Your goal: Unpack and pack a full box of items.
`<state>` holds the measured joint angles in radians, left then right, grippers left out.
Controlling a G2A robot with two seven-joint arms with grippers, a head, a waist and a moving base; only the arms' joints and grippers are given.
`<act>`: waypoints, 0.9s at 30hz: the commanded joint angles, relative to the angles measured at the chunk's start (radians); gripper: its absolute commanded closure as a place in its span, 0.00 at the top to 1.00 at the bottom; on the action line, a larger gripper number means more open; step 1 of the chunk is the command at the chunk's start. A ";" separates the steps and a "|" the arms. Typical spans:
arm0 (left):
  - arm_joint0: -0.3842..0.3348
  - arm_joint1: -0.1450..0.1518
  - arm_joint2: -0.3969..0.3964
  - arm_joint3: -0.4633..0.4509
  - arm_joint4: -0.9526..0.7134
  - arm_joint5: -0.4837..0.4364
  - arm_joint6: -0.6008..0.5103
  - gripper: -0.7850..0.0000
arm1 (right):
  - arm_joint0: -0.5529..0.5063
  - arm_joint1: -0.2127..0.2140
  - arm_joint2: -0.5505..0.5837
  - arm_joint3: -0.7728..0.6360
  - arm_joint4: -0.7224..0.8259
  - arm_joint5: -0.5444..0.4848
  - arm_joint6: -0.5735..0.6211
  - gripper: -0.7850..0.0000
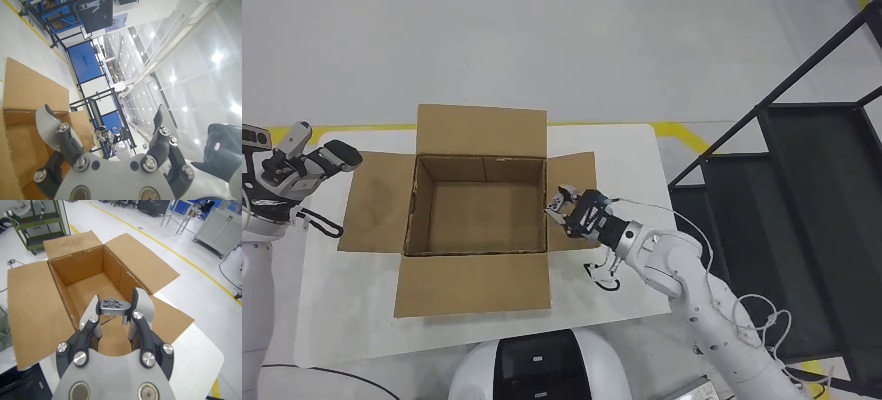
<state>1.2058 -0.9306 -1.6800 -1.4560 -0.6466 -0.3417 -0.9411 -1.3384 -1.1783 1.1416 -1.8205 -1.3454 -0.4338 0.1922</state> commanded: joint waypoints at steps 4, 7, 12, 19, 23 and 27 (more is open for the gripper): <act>0.000 0.000 0.000 0.000 0.000 0.000 0.000 1.00 | 0.149 -0.035 -0.159 0.151 -0.012 0.031 0.091 0.00; 0.000 0.000 0.000 0.000 0.000 0.000 0.000 1.00 | 0.204 -0.055 -0.218 0.217 0.014 0.047 0.139 0.00; 0.000 0.000 0.000 0.000 0.000 0.000 0.000 1.00 | 0.255 -0.072 -0.261 0.248 0.028 0.048 0.182 0.05; 0.000 0.000 0.000 0.000 0.000 0.000 0.000 1.00 | 0.261 -0.070 -0.247 0.215 0.060 -0.045 0.169 1.00; 0.000 0.000 0.000 0.000 0.000 0.000 0.000 1.00 | 0.254 -0.062 -0.212 0.186 0.090 -0.113 0.097 1.00; 0.000 0.000 0.000 0.000 0.000 0.000 0.000 1.00 | 0.225 -0.050 -0.134 0.165 0.117 -0.142 -0.055 1.00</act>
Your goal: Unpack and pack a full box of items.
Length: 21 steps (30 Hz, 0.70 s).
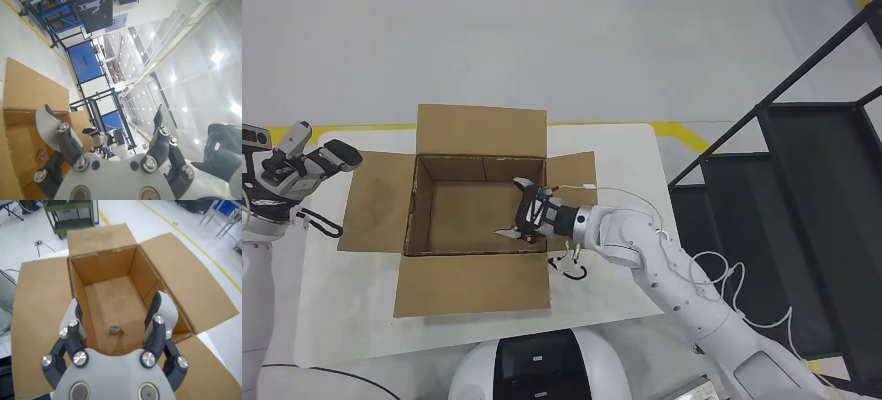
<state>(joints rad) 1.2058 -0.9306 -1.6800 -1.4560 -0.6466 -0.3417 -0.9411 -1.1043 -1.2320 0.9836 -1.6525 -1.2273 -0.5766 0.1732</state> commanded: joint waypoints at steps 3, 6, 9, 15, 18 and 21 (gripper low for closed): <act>0.000 0.000 0.000 0.000 0.000 0.000 0.000 1.00 | -0.069 0.023 0.118 -0.031 -0.014 0.001 -0.115 1.00; 0.000 0.000 0.000 0.000 0.000 0.000 0.000 1.00 | -0.166 0.045 0.231 -0.067 -0.023 0.014 -0.140 1.00; 0.000 0.000 0.000 0.000 0.000 0.000 0.000 1.00 | -0.268 0.064 0.336 -0.094 -0.023 0.015 -0.131 1.00; 0.000 0.000 0.000 0.000 0.000 0.000 0.000 1.00 | -0.430 0.085 0.479 -0.106 0.015 0.044 -0.136 1.00; 0.000 0.000 0.000 0.000 0.000 0.000 0.000 1.00 | -0.484 0.089 0.515 -0.095 0.020 0.081 -0.111 1.00; 0.000 0.000 0.000 0.000 0.000 0.000 0.000 1.00 | -0.510 0.091 0.526 -0.080 0.017 0.109 -0.034 1.00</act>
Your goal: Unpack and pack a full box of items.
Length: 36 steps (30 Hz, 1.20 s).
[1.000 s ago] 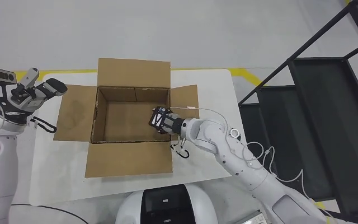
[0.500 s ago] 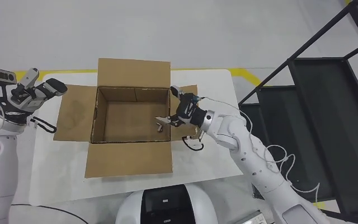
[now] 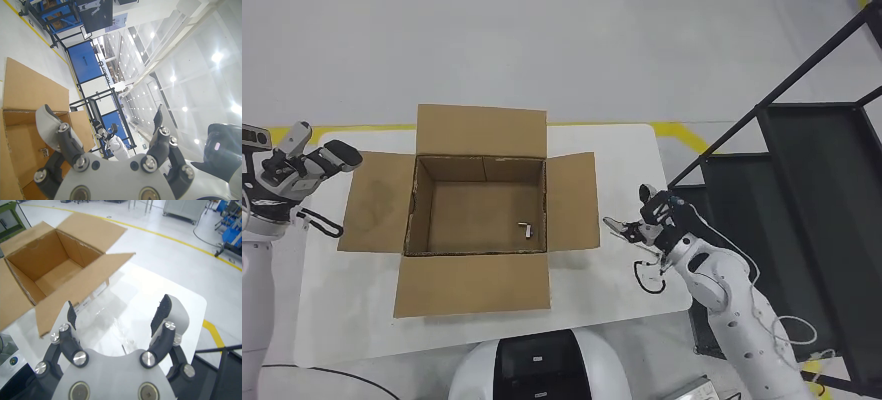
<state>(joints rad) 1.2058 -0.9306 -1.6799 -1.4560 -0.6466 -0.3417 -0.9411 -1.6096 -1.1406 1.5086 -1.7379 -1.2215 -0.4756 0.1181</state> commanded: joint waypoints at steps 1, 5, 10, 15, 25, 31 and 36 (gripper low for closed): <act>0.000 0.000 0.000 0.000 0.000 0.000 0.000 1.00 | -0.010 0.002 0.004 0.019 -0.014 0.013 0.068 1.00; 0.000 0.000 0.000 0.000 0.000 0.000 0.000 1.00 | -0.019 0.009 0.010 0.044 -0.057 0.008 0.168 1.00; 0.000 0.000 0.000 0.000 0.000 0.000 0.000 1.00 | -0.042 0.018 0.029 0.090 -0.027 -0.075 0.229 1.00; 0.000 0.000 0.000 0.000 0.000 0.000 0.000 1.00 | -0.064 0.031 0.082 0.108 -0.031 -0.115 0.282 1.00; 0.000 0.000 0.000 0.000 0.000 0.000 0.000 1.00 | -0.130 0.030 0.132 0.120 0.069 0.063 0.396 1.00; 0.000 0.000 0.000 0.000 0.000 0.000 0.000 1.00 | -0.091 0.020 0.086 0.161 0.113 0.158 0.439 1.00; 0.000 0.000 0.000 0.000 0.000 0.000 0.000 1.00 | -0.059 0.012 0.046 0.205 0.147 0.221 0.441 0.54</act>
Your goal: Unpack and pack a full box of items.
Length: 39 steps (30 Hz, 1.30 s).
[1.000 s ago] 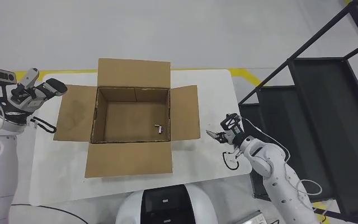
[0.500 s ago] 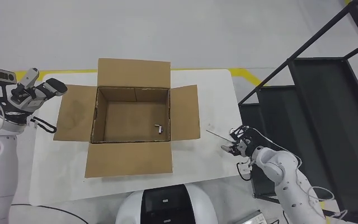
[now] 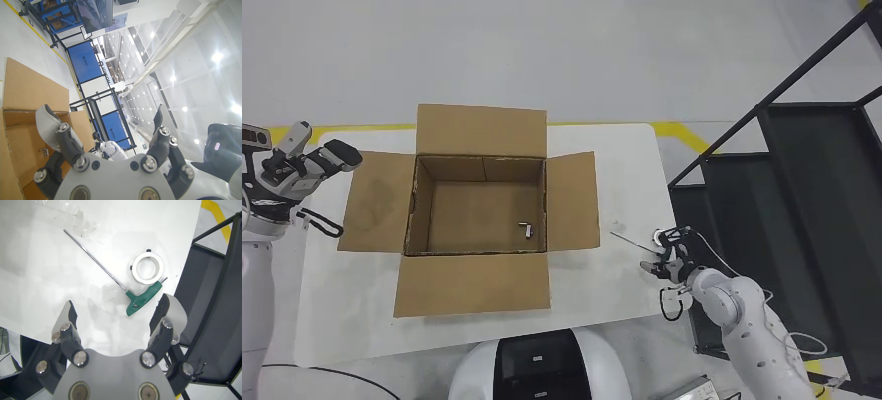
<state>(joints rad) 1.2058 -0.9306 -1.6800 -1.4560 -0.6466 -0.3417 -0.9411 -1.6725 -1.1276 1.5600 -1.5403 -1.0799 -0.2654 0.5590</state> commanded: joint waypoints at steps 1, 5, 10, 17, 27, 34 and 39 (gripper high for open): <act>0.000 0.000 0.000 0.000 0.000 0.000 0.000 1.00 | 0.006 -0.002 -0.010 0.014 0.009 0.022 -0.001 0.55; 0.000 0.000 0.000 0.000 0.000 0.000 0.000 1.00 | 0.003 -0.006 -0.012 0.034 0.026 0.083 -0.019 0.72; 0.000 0.000 0.000 0.000 0.000 0.000 0.000 1.00 | -0.006 -0.010 -0.014 0.038 0.035 0.138 -0.035 0.82; 0.000 0.000 0.000 0.000 0.000 0.000 0.000 1.00 | -0.002 -0.014 -0.023 0.055 0.052 0.179 -0.041 0.78; 0.000 0.000 0.000 0.000 0.000 0.000 0.000 1.00 | 0.006 -0.020 -0.032 0.086 0.106 0.193 -0.066 0.00; 0.000 0.000 0.000 0.000 0.000 0.000 0.000 1.00 | 0.016 -0.022 -0.035 0.103 0.133 0.198 -0.075 0.00; 0.000 0.000 0.000 0.000 0.000 0.000 0.000 1.00 | -0.001 -0.019 -0.019 0.084 0.136 0.186 -0.091 0.00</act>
<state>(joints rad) 1.2058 -0.9306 -1.6800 -1.4560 -0.6466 -0.3417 -0.9411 -1.6667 -1.1478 1.5360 -1.4483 -0.9447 -0.0753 0.4725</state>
